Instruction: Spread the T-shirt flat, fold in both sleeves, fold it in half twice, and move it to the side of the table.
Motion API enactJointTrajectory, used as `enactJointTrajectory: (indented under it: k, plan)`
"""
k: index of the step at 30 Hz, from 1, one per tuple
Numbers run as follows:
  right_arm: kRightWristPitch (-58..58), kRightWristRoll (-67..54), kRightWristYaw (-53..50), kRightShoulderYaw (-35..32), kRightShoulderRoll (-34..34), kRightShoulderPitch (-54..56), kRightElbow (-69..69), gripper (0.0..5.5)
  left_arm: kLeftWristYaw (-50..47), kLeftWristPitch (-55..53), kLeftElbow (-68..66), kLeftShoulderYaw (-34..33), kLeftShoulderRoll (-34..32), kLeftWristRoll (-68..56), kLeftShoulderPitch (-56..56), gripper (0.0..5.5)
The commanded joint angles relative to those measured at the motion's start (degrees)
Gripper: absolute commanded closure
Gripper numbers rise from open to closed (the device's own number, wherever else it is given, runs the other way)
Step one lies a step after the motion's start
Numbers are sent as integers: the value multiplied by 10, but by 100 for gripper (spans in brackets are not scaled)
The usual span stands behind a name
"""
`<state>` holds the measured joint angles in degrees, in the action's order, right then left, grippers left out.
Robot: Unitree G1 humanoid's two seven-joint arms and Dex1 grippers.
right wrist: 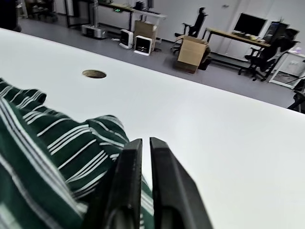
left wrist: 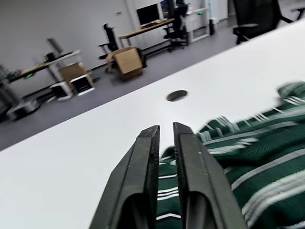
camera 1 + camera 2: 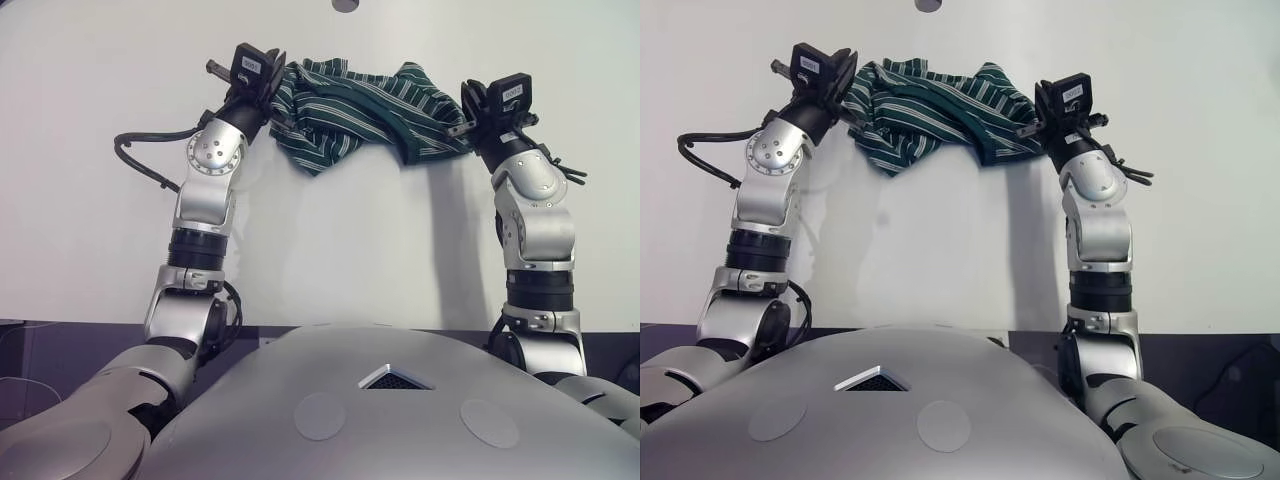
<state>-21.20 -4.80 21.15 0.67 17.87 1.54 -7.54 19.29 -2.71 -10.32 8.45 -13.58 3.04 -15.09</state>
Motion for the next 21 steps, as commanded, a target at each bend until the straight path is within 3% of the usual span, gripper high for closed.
enactJointTrajectory:
  k: [1,5,12,16,21]
  plan:
    - [-61,-38,114,26,85,-56,-82,435,68,46,-25,36,-56,38,-36,431]
    - [-109,-72,182,20,150,-69,-148,355,110,116,-80,75,-101,88,-82,359]
    - [-44,97,122,171,149,-28,-35,355,141,232,-214,155,-135,191,-163,359]
    - [-22,146,85,192,137,-7,17,355,116,269,-250,180,-131,233,-184,359]
    - [-20,138,85,181,130,-16,20,456,45,296,-294,199,-127,296,-211,356]
